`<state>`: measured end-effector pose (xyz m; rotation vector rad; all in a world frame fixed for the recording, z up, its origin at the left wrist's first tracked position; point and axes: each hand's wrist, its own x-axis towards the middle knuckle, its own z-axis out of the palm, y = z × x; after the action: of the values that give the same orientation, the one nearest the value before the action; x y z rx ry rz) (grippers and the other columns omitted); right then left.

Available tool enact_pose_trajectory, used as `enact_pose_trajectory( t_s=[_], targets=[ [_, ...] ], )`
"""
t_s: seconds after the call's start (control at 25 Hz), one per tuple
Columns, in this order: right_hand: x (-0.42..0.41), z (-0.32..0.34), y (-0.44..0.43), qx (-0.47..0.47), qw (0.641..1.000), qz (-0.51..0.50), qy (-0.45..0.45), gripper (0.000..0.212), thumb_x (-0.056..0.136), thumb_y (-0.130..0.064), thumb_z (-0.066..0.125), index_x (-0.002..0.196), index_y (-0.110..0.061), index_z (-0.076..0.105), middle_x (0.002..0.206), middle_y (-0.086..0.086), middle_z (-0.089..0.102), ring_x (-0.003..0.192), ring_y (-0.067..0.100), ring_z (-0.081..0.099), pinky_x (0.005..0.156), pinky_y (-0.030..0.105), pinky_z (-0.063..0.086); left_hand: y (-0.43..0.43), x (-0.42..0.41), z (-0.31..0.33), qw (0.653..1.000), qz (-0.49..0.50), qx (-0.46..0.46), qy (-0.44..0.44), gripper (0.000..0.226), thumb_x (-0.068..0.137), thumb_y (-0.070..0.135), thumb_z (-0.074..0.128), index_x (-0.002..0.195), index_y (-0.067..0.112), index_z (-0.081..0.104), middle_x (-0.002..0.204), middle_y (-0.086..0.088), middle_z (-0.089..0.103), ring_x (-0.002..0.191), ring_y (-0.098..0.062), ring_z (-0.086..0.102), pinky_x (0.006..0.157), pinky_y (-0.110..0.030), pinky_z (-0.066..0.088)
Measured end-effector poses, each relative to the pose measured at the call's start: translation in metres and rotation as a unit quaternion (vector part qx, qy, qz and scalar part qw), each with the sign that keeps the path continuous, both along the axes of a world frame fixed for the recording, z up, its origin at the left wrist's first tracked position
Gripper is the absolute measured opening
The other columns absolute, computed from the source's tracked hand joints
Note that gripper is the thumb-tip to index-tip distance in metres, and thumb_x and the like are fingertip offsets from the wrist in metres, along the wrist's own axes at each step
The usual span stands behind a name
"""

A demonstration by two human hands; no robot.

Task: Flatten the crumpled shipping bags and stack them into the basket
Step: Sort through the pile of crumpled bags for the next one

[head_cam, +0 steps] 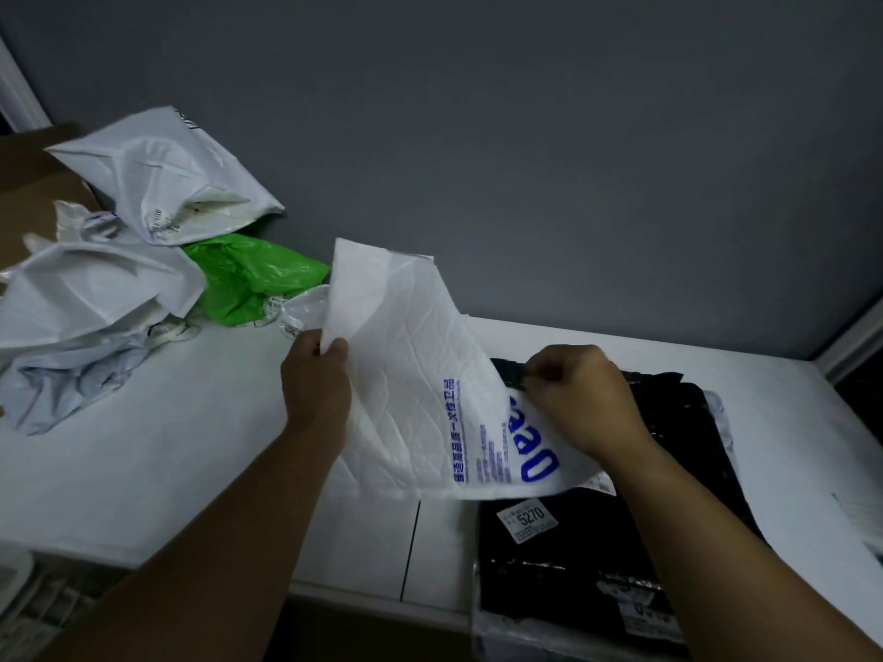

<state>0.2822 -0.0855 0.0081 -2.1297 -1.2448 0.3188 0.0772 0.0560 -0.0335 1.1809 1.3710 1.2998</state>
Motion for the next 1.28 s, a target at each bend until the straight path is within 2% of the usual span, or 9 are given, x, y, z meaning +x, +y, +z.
enact_pose_trajectory(
  t_s=[0.16, 0.32, 0.44, 0.56, 0.76, 0.88, 1.0, 1.12, 1.28],
  targets=[
    [-0.017, 0.004, 0.004, -0.030, 0.981, 0.116, 0.153, 0.037, 0.100, -0.025, 0.058, 0.076, 0.002, 0.065, 0.075, 0.022, 0.067, 0.062, 0.026, 0.061, 0.065, 0.032, 0.054, -0.005, 0.007, 0.002, 0.999, -0.036, 0.002, -0.006, 0.009, 0.092, 0.005, 0.057, 0.092, 0.011, 0.064, 0.078, 0.001, 0.058, 0.076, -0.018, 0.051, 0.072, -0.029, 0.039],
    [-0.027, -0.002, 0.008, -0.069, 0.966, 0.185, 0.169, 0.027, 0.096, -0.013, 0.060, 0.080, 0.009, 0.065, 0.075, 0.014, 0.069, 0.068, 0.022, 0.066, 0.068, 0.034, 0.055, -0.008, 0.012, 0.000, 0.998, -0.056, 0.007, 0.017, 0.008, 0.093, 0.011, 0.057, 0.093, 0.008, 0.064, 0.080, 0.001, 0.060, 0.078, -0.019, 0.053, 0.073, -0.031, 0.041],
    [-0.024, 0.002, 0.009, -0.043, 0.974, 0.129, 0.180, 0.031, 0.101, -0.021, 0.056, 0.090, 0.006, 0.065, 0.080, 0.019, 0.070, 0.069, 0.035, 0.066, 0.067, 0.044, 0.056, -0.006, 0.011, 0.001, 0.998, -0.044, 0.026, 0.040, 0.007, 0.093, 0.013, 0.057, 0.092, 0.009, 0.063, 0.077, 0.002, 0.058, 0.076, -0.021, 0.052, 0.072, -0.032, 0.040],
    [-0.009, 0.008, 0.010, 0.014, 0.973, 0.004, 0.231, 0.035, 0.103, -0.031, 0.051, 0.077, -0.008, 0.053, 0.072, 0.010, 0.056, 0.065, 0.024, 0.055, 0.064, 0.035, 0.047, -0.004, 0.007, 0.001, 0.996, -0.012, 0.044, 0.082, 0.007, 0.092, 0.014, 0.056, 0.090, 0.009, 0.059, 0.074, 0.002, 0.054, 0.073, -0.023, 0.049, 0.069, -0.033, 0.039],
    [0.021, 0.021, 0.000, 0.137, 0.916, -0.162, 0.340, 0.029, 0.106, -0.030, 0.046, 0.101, -0.004, 0.059, 0.095, 0.011, 0.071, 0.085, 0.028, 0.072, 0.072, 0.043, 0.061, 0.001, 0.001, -0.001, 0.996, 0.021, 0.014, 0.084, 0.006, 0.088, 0.018, 0.059, 0.091, 0.013, 0.060, 0.088, -0.011, 0.061, 0.085, -0.034, 0.059, 0.080, -0.045, 0.049],
    [0.022, 0.026, -0.007, 0.151, 0.903, -0.174, 0.361, 0.030, 0.106, -0.033, 0.047, 0.109, -0.005, 0.057, 0.098, 0.008, 0.072, 0.083, 0.026, 0.074, 0.068, 0.040, 0.061, 0.001, 0.001, -0.001, 0.997, 0.015, -0.001, 0.076, 0.006, 0.088, 0.019, 0.059, 0.092, 0.014, 0.061, 0.091, -0.012, 0.062, 0.092, -0.038, 0.062, 0.082, -0.046, 0.050],
    [0.018, 0.027, -0.008, 0.130, 0.871, -0.106, 0.462, 0.027, 0.099, -0.035, 0.060, 0.107, -0.009, 0.065, 0.096, 0.007, 0.078, 0.082, 0.028, 0.076, 0.074, 0.048, 0.062, -0.001, 0.001, 0.001, 0.997, 0.015, -0.012, 0.073, 0.005, 0.091, 0.017, 0.057, 0.093, 0.013, 0.059, 0.085, -0.005, 0.058, 0.080, -0.030, 0.055, 0.071, -0.037, 0.043],
    [0.019, 0.024, -0.011, 0.099, 0.886, -0.051, 0.450, 0.022, 0.092, -0.020, 0.071, 0.113, -0.013, 0.069, 0.100, 0.008, 0.078, 0.085, 0.030, 0.076, 0.078, 0.052, 0.061, -0.005, 0.003, 0.006, 0.999, 0.010, -0.028, 0.024, 0.015, 0.092, 0.023, 0.060, 0.087, 0.009, 0.060, 0.075, 0.001, 0.054, 0.077, -0.023, 0.051, 0.063, -0.030, 0.039],
    [0.021, 0.024, -0.011, 0.150, 0.886, -0.068, 0.433, 0.020, 0.093, -0.014, 0.069, 0.113, -0.013, 0.069, 0.097, 0.004, 0.078, 0.080, 0.024, 0.077, 0.063, 0.040, 0.062, 0.005, -0.001, 0.007, 0.984, -0.044, -0.160, -0.063, 0.035, 0.077, 0.046, 0.075, 0.087, 0.013, 0.071, 0.088, -0.003, 0.068, 0.088, -0.025, 0.064, 0.084, -0.033, 0.050]
  ],
)
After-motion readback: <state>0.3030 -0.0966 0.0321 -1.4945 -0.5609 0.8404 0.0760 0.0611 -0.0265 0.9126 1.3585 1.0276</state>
